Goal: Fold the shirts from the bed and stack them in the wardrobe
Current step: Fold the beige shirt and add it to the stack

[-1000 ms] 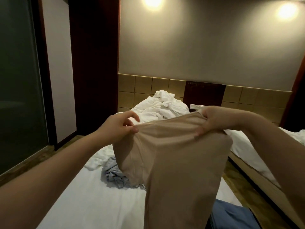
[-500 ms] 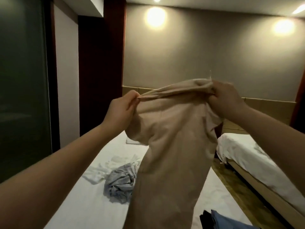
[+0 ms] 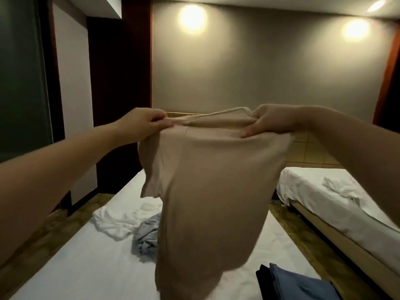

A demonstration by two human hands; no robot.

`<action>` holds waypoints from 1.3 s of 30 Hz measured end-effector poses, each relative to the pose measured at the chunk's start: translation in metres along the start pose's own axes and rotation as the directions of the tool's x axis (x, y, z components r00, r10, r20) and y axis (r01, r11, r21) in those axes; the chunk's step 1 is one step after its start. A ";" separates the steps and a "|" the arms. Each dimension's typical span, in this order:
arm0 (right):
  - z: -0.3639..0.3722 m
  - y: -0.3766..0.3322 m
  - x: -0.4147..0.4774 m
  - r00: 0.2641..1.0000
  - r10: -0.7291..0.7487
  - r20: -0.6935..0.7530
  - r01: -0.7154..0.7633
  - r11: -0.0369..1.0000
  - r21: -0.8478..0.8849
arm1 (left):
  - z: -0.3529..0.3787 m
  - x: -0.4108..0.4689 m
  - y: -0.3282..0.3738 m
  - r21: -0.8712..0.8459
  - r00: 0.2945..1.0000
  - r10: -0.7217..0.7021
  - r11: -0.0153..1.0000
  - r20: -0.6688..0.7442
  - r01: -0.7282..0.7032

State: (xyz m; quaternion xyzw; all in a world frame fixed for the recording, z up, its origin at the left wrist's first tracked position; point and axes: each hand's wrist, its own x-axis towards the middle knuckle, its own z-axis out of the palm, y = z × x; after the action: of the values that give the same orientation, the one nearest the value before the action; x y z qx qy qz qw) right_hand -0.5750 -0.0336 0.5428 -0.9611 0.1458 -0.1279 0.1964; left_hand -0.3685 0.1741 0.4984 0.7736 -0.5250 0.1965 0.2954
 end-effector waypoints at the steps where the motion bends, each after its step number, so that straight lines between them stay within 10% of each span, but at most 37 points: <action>1: 0.006 -0.003 -0.004 0.988 0.050 0.143 -0.060 0.996 0.065 | 0.002 -0.004 0.000 -0.019 0.995 -0.018 1.000 0.100 0.020; 3: 0.018 0.000 -0.006 0.951 0.097 0.292 -0.084 0.995 -0.057 | 0.004 -0.010 -0.003 0.000 0.964 -0.055 0.998 0.261 0.057; 8: 0.018 0.010 0.009 0.945 -0.135 -0.298 0.124 0.991 -0.056 | -0.004 -0.009 0.001 -0.088 0.999 -0.033 0.996 -0.028 0.030; 11: 0.043 0.014 0.014 0.941 -0.211 -0.264 0.135 0.951 -0.277 | 0.011 -0.015 0.002 0.154 0.986 0.021 0.987 0.164 -0.047; 14: 0.049 0.019 0.017 0.867 -0.268 -0.420 0.194 0.958 -0.211 | 0.012 -0.014 -0.010 0.075 1.000 -0.021 0.997 0.014 0.019; 33: 0.043 0.017 0.032 0.965 -0.161 -0.208 0.108 0.963 -0.245 | 0.017 -0.012 -0.033 0.228 0.993 -0.009 0.973 0.115 -0.018; 37: 0.037 0.008 0.023 0.959 -0.118 -0.256 0.122 0.993 -0.001 | 0.018 -0.012 -0.036 0.265 0.999 0.023 0.964 0.031 -0.031; 39: 0.033 0.006 0.011 0.999 -0.036 -0.037 0.042 0.983 0.177 | 0.027 -0.016 -0.037 0.308 0.996 0.028 0.950 0.089 -0.054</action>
State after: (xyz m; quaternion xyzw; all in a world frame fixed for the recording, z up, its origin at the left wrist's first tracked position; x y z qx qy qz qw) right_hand -0.5556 -0.0310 0.5131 -0.9401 0.1184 -0.1604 0.2763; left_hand -0.3405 0.1777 0.4588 0.8068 -0.5155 0.2501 0.1441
